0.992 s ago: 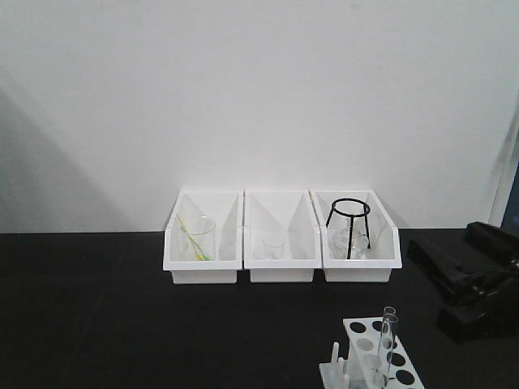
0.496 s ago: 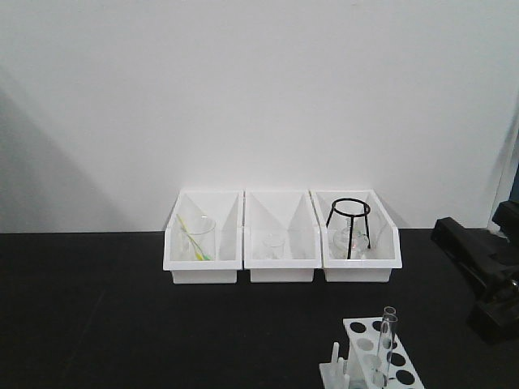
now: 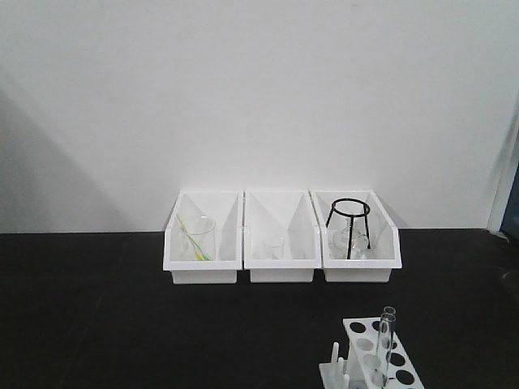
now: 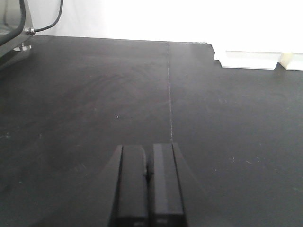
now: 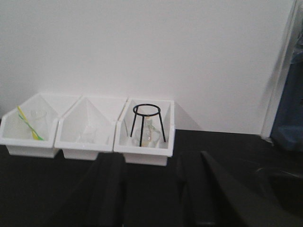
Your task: Flip and reinsert test tube from rack
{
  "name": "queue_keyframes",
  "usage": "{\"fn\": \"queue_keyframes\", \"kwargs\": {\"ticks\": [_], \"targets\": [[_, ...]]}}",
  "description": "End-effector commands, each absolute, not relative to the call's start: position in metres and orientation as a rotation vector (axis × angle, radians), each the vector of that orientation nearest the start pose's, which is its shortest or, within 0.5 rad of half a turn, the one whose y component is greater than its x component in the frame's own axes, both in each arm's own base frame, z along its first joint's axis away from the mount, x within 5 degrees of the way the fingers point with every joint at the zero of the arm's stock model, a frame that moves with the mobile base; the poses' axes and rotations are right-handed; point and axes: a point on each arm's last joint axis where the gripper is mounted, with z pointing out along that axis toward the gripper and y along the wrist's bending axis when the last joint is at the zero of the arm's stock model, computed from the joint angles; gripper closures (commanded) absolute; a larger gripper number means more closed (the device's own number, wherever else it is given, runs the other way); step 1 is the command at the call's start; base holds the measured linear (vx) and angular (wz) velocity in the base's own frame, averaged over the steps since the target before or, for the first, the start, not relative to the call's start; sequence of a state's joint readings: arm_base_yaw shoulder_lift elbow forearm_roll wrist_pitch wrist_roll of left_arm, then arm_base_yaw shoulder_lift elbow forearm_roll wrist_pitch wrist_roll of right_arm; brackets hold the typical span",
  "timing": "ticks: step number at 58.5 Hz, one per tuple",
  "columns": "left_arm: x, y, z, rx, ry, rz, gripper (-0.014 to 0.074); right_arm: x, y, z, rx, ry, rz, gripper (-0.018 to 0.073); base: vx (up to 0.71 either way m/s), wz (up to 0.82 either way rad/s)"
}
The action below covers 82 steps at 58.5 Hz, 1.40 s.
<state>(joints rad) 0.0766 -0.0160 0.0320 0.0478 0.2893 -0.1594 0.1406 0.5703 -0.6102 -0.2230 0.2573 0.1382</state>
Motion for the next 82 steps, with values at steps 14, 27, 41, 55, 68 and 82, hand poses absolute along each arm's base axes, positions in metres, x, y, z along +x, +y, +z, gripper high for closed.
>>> {"fn": "queue_keyframes", "kwargs": {"ticks": [14,27,41,55,68,82], "targets": [[0.055,0.005,0.185,-0.164,1.684,-0.028,0.0603,0.07,0.0,0.326,-0.138,1.507,-0.138,0.0573,0.0,0.0],[0.055,0.005,0.185,-0.164,1.684,-0.028,0.0603,0.052,-0.003,0.258,-0.021,1.507,-0.104,0.0572,0.0,0.0],[0.055,0.005,0.186,-0.164,1.683,-0.028,0.0604,0.055,-0.002,0.204,-0.004,1.556,-0.047,0.0572,0.0,0.0],[0.055,0.005,0.186,-0.164,1.683,-0.028,0.0603,0.056,-0.001,0.195,-0.014,1.593,-0.034,0.0571,0.0,0.0],[0.055,0.005,0.186,-0.164,1.683,-0.028,0.0603,0.056,-0.001,0.195,-0.014,1.591,-0.034,0.0571,0.0,0.0],[0.055,0.005,0.186,-0.164,1.683,-0.028,0.0603,0.056,-0.001,0.195,-0.014,1.591,-0.034,0.0571,0.0,0.0]]}}
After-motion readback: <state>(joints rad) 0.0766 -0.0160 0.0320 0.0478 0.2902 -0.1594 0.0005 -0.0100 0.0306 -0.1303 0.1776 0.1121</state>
